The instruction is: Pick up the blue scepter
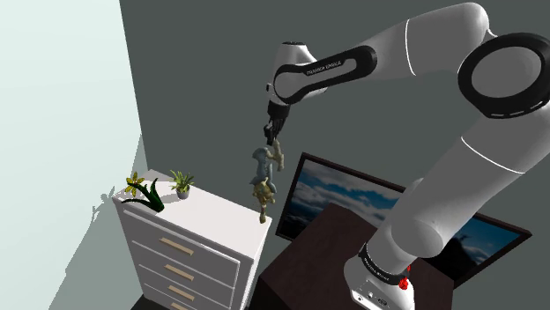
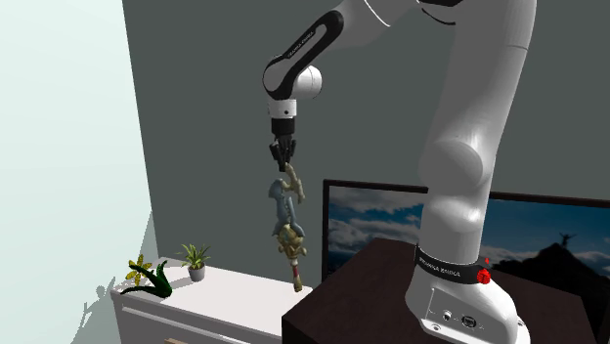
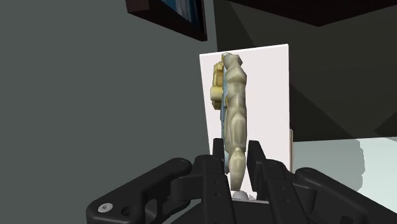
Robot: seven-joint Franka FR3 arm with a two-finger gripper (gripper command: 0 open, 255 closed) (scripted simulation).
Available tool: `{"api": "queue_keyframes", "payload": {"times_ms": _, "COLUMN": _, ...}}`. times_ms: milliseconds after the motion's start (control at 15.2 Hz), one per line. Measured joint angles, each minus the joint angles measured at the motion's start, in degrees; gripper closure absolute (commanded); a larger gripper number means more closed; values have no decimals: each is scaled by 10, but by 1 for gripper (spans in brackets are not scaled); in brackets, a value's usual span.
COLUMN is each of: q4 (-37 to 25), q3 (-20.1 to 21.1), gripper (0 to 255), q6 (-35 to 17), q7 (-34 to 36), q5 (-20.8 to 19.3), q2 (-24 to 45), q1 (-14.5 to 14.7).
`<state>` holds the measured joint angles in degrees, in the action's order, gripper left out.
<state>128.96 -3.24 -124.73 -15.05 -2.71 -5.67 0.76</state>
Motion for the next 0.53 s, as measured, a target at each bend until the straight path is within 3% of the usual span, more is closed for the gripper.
{"api": "queue_keyframes", "payload": {"times_ms": 528, "q4": -34, "q3": 1, "gripper": 255, "q6": 58, "q7": 0, "q5": 0, "q2": -24, "q1": 1}}
